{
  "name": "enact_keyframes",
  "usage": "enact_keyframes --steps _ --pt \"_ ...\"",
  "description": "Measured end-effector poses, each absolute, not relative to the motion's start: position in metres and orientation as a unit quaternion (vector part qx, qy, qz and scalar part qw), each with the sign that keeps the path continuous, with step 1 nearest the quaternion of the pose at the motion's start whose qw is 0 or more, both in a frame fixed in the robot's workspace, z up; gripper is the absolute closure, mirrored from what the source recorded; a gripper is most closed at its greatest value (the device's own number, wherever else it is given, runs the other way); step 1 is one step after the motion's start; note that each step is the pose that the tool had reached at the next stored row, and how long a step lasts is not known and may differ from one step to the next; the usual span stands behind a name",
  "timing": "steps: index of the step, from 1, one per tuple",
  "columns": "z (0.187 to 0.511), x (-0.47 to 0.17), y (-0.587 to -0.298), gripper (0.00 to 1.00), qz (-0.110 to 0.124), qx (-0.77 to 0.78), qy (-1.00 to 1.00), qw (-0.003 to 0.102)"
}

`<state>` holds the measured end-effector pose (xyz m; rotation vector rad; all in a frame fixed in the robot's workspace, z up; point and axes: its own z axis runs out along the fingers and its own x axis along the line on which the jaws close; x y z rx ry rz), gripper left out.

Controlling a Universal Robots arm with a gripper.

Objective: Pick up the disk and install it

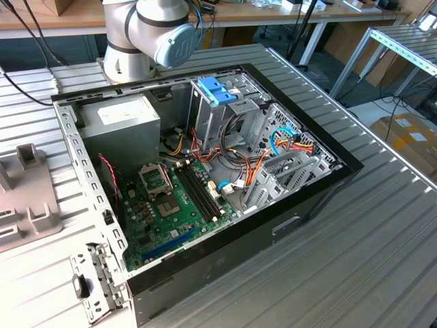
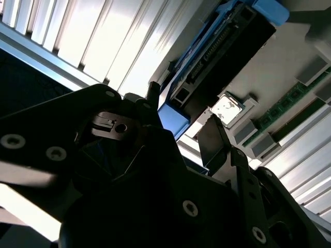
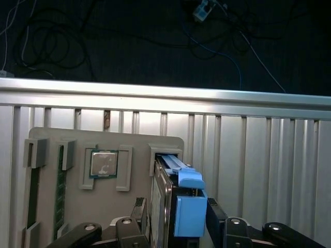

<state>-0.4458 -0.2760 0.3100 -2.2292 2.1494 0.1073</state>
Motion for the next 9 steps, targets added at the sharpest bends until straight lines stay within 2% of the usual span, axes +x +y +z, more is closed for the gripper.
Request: enact_keyframes --steps 9 --pt "0.3063 -0.4458 -0.2760 0.43 0.035 -0.719 0.694 0.022"
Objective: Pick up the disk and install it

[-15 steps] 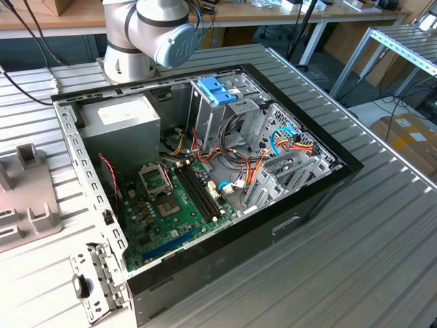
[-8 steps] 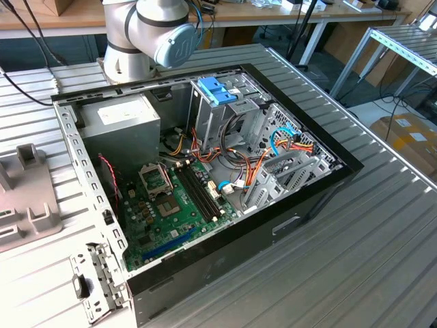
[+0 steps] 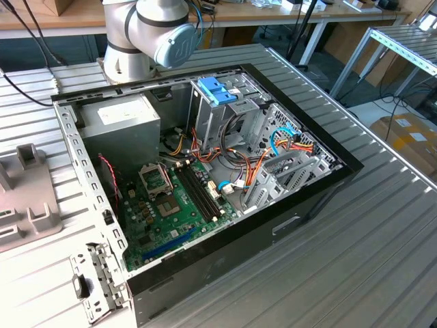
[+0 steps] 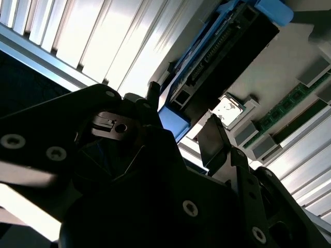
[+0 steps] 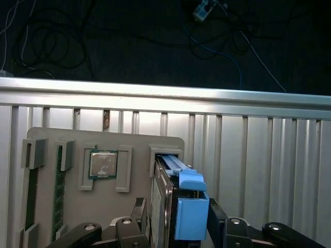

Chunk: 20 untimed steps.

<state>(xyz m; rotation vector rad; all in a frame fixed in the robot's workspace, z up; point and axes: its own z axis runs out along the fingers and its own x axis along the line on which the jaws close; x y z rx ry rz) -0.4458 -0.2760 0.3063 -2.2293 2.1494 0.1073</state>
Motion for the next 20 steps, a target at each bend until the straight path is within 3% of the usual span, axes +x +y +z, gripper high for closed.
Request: enact_keyframes --steps 20 --pt "0.2998 -0.4467 -0.2707 0.43 0.031 -0.705 0.708 0.019"
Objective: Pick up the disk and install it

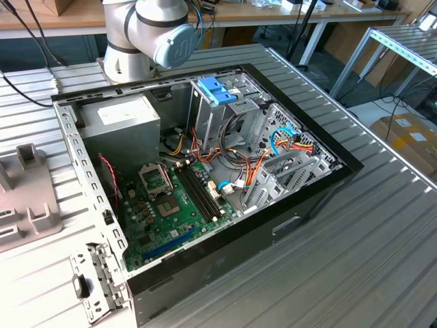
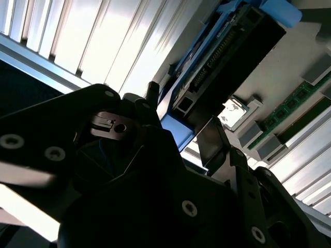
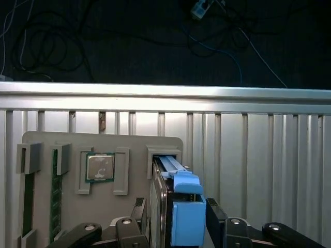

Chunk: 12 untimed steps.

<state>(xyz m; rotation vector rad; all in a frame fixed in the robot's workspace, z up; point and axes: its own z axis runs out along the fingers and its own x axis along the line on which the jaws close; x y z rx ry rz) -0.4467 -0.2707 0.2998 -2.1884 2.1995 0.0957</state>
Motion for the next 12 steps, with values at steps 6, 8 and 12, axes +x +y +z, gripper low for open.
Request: enact_keyframes --steps 6,8,12 --pt "0.2986 -0.4484 -0.2699 0.43 0.031 -0.691 0.722 0.019" --pt "0.2985 -0.4485 -0.2699 0.43 0.030 -0.691 0.722 0.019" --pt "0.2985 -0.4484 -0.2699 0.43 0.030 -0.691 0.722 0.019"
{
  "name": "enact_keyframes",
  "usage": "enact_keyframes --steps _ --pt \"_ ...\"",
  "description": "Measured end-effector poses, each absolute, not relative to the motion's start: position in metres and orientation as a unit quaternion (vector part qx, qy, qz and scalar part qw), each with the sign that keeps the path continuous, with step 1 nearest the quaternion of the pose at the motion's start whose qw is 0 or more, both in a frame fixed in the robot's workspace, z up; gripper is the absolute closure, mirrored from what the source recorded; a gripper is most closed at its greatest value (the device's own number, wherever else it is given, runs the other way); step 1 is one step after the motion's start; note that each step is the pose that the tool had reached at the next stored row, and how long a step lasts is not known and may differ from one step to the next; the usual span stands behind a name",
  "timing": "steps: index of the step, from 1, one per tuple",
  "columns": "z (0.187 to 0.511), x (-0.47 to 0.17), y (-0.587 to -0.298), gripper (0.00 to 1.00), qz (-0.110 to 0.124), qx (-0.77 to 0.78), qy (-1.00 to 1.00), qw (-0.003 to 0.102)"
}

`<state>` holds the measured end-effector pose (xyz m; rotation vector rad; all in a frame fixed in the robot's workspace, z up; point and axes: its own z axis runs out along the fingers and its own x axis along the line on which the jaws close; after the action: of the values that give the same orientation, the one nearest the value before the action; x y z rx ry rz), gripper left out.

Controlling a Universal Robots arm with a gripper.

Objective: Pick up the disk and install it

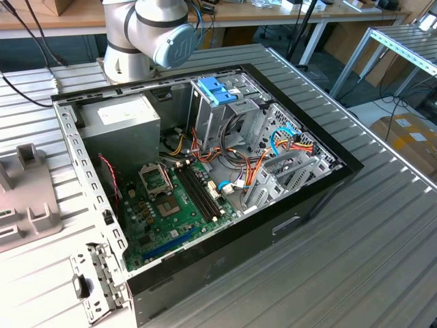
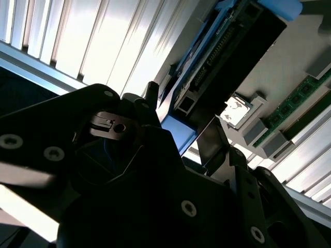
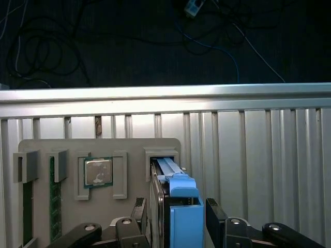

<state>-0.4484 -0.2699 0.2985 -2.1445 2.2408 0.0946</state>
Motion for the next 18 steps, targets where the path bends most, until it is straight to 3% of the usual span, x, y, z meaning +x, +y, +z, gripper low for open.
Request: enact_keyframes --steps 8,9,10,12,18 --pt "0.2984 -0.4484 -0.2699 0.43 0.030 -0.691 0.722 0.019" --pt "0.2983 -0.4484 -0.2699 0.44 0.030 -0.691 0.722 0.019" --pt "0.2984 -0.4484 -0.2699 0.57 0.030 -0.691 0.722 0.019" --pt "0.2984 -0.4484 -0.2699 0.62 0.030 -0.691 0.722 0.019" --pt "0.2983 -0.4484 -0.2699 0.63 0.030 -0.691 0.722 0.019"
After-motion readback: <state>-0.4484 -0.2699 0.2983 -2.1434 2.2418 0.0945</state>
